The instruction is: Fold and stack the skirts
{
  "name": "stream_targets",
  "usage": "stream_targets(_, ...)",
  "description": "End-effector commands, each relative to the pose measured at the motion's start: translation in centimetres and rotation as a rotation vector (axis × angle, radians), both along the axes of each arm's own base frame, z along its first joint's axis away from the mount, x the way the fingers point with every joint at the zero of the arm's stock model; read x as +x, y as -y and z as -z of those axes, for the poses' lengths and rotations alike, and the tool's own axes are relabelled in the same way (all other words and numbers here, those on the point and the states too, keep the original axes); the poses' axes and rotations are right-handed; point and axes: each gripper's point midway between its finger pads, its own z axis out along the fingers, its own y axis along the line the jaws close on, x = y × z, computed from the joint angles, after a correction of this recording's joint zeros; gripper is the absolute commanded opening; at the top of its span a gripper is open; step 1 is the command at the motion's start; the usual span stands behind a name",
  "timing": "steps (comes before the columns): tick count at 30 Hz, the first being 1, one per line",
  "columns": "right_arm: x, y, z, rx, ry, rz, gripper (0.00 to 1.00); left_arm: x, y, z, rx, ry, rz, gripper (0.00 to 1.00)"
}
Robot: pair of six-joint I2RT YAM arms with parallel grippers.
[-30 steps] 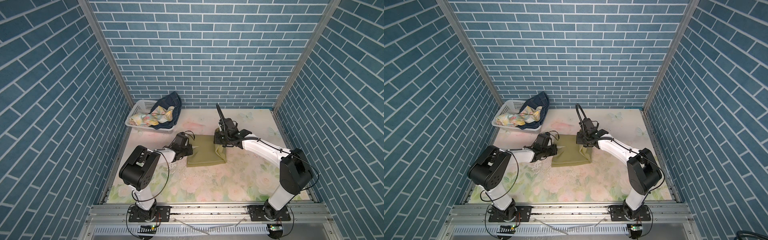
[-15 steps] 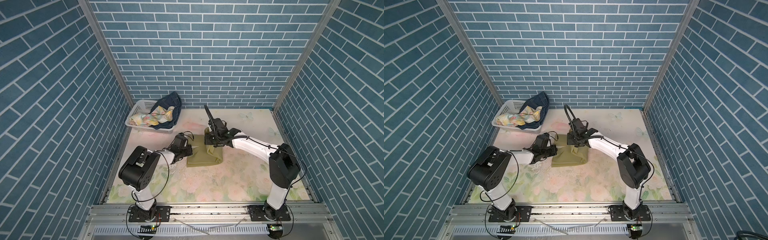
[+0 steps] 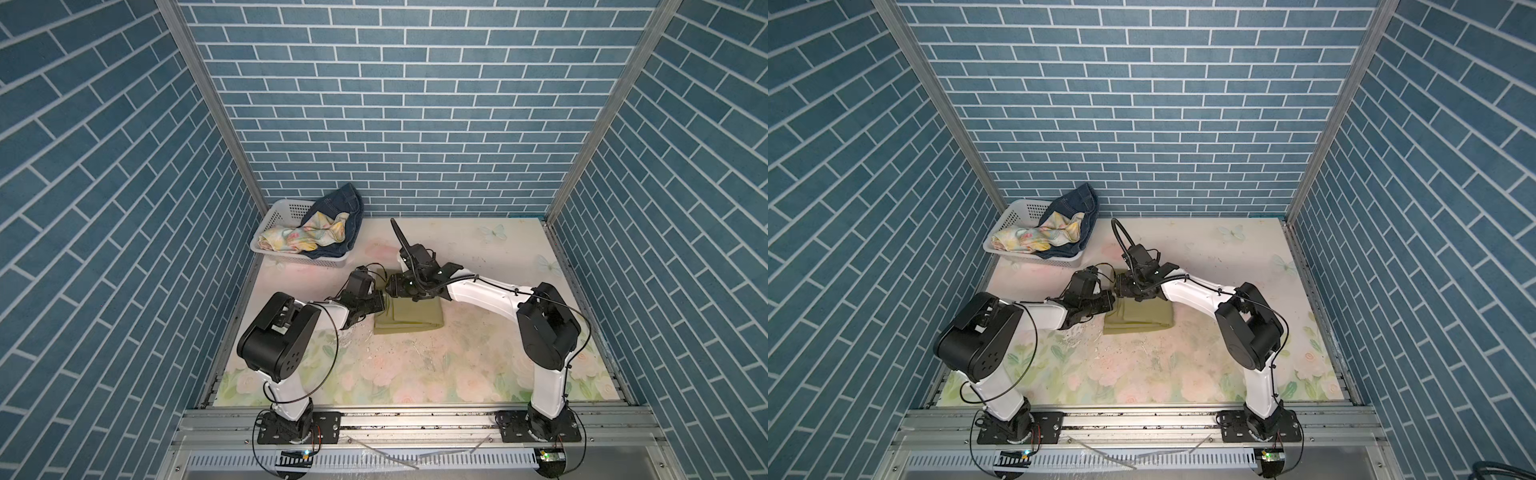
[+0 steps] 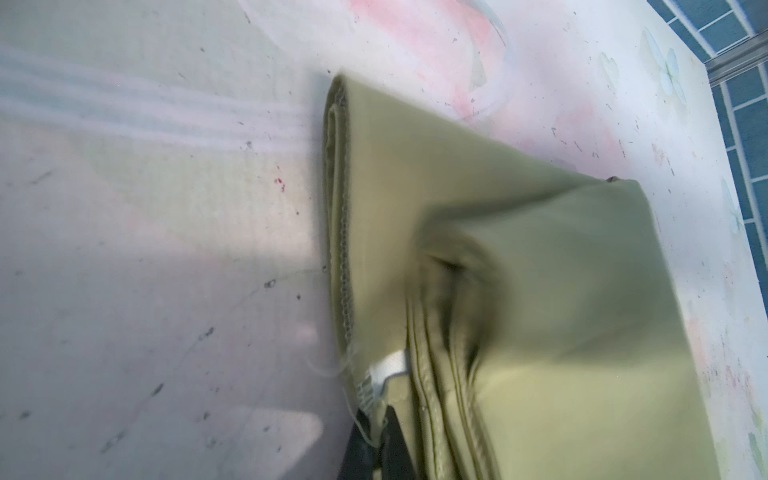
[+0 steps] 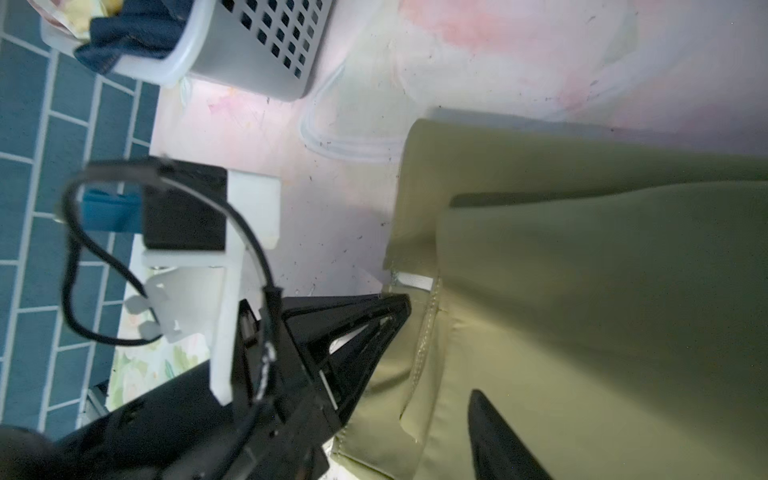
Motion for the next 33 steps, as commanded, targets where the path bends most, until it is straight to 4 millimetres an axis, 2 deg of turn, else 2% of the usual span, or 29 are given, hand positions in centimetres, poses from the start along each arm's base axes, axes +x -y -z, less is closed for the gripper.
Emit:
stream_targets(1,0.8,1.7,-2.0,0.048,0.025,0.060,0.61,-5.7,-2.8,5.9,0.123,-0.261,-0.001,0.00)
stream_targets(5,1.5,4.4,-2.2,0.049,0.037,0.127,0.62,-5.7,-2.8,6.0,0.123,-0.262,-0.002,0.00)
stream_targets(11,2.4,9.9,-2.1,-0.018,0.072,0.227,0.62,-6.1,-1.9,5.9,0.105,-0.257,0.011,0.00)
stream_targets(15,2.3,13.4,-2.3,-0.100,0.118,0.275,0.64,-6.8,0.5,6.0,0.118,-0.252,0.055,0.00)
stream_targets(17,2.1,14.9,-2.6,-0.136,0.141,0.294,0.64,-7.9,1.9,6.8,0.130,-0.268,0.091,0.00)
stream_targets(20,1.9,16.5,-2.7,-0.180,0.162,0.308,0.65,-8.0,4.9,6.7,0.132,-0.257,0.146,0.00)
stream_targets(23,1.6,17.0,-2.7,-0.216,0.177,0.289,0.66,-8.5,6.3,6.8,0.132,-0.265,0.179,0.00)
stream_targets(25,1.5,17.1,-2.4,-0.251,0.175,0.264,0.68,-8.5,5.9,6.5,0.132,-0.262,0.170,0.00)
stream_targets(27,1.2,16.7,-1.9,-0.274,0.175,0.229,0.69,-8.4,5.1,5.8,0.132,-0.252,0.153,0.07)
stream_targets(31,0.7,15.3,-0.4,-0.333,0.167,0.159,0.69,-7.9,3.4,3.8,0.089,-0.223,0.107,0.32)
stream_targets(32,0.6,14.9,0.0,-0.347,0.164,0.143,0.69,-7.5,3.3,3.1,0.074,-0.210,0.100,0.35)
stream_targets(33,0.5,14.4,0.4,-0.361,0.162,0.125,0.69,-8.0,2.7,3.2,0.069,-0.220,0.091,0.37)
